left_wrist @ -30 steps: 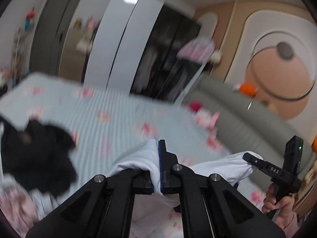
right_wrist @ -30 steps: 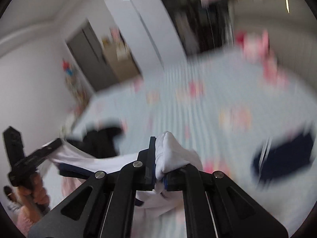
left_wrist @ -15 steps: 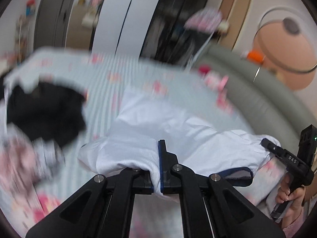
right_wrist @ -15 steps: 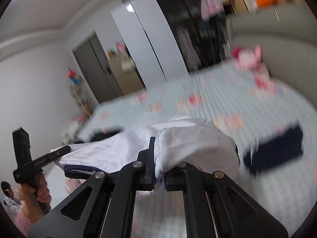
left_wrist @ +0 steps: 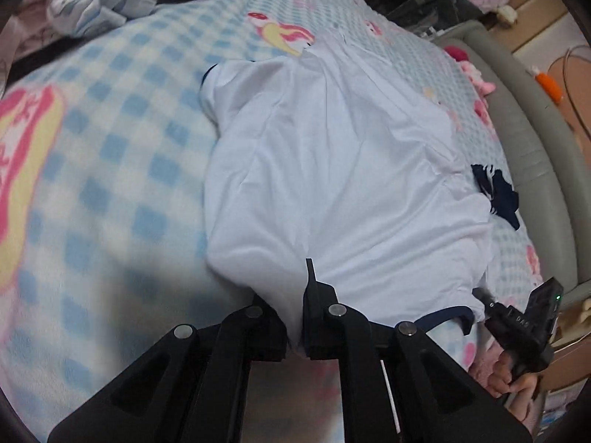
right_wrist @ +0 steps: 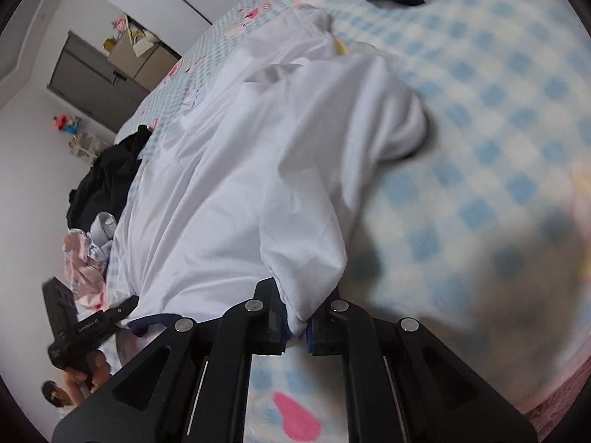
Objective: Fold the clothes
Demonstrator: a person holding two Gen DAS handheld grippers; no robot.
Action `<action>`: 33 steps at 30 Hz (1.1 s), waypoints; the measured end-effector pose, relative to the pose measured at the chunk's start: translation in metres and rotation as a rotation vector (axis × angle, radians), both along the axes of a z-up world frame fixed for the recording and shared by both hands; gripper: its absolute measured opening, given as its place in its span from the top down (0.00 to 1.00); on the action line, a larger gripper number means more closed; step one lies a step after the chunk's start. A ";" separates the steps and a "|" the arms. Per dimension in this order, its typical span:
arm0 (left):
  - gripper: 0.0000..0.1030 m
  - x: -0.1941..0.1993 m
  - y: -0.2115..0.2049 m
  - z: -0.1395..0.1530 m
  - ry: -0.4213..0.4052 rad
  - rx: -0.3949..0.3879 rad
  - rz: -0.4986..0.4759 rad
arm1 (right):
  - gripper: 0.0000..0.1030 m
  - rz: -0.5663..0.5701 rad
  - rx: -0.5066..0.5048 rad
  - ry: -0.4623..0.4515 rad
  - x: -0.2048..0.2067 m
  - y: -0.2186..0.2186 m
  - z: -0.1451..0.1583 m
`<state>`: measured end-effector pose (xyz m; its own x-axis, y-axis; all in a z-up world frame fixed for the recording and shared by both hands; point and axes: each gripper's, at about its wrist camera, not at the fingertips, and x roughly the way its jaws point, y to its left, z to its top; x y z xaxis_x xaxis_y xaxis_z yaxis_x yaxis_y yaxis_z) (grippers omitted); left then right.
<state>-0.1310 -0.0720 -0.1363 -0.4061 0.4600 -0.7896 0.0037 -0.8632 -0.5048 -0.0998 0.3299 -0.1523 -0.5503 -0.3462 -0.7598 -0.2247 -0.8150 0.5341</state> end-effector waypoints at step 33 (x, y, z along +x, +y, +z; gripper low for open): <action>0.93 0.036 0.021 0.025 0.113 0.178 0.012 | 0.97 0.037 0.284 0.138 0.043 -0.027 0.069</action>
<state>-0.0946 -0.0512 -0.1109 -0.4944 0.5825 -0.6452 -0.0517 -0.7607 -0.6470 -0.0564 0.3031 -0.0836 -0.6455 -0.1527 -0.7483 -0.1331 -0.9423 0.3071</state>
